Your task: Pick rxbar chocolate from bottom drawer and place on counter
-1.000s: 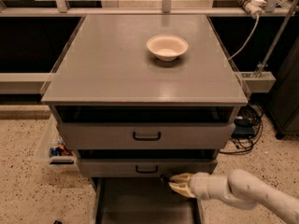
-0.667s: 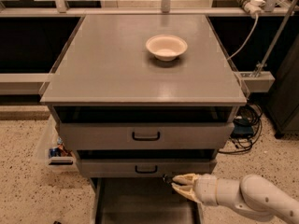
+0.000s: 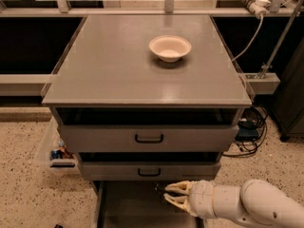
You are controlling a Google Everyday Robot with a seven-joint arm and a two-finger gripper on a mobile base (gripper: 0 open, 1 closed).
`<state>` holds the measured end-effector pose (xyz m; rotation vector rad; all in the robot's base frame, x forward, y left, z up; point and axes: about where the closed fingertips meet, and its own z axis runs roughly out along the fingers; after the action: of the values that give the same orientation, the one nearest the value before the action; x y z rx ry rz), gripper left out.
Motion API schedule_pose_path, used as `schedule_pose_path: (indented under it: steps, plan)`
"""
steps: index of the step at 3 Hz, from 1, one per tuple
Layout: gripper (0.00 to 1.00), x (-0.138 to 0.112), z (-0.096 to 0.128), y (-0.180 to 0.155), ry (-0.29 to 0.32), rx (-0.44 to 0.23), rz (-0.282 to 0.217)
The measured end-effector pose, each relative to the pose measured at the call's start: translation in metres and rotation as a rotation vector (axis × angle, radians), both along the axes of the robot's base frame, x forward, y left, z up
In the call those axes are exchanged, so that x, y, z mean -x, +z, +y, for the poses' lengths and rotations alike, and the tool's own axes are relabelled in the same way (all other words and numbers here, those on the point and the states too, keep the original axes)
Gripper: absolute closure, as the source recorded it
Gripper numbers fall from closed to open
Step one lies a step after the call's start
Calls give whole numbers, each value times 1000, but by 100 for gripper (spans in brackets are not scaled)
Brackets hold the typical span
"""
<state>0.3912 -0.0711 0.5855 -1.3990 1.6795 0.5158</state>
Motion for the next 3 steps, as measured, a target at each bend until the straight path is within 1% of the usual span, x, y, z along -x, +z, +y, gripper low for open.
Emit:
schedule_pose_path:
  steps: [1, 2, 3]
  plan:
    - [100, 0, 0, 0, 0, 0, 0]
    - [100, -3, 2, 38, 55, 16, -39]
    - [100, 9, 16, 121, 143, 72, -106]
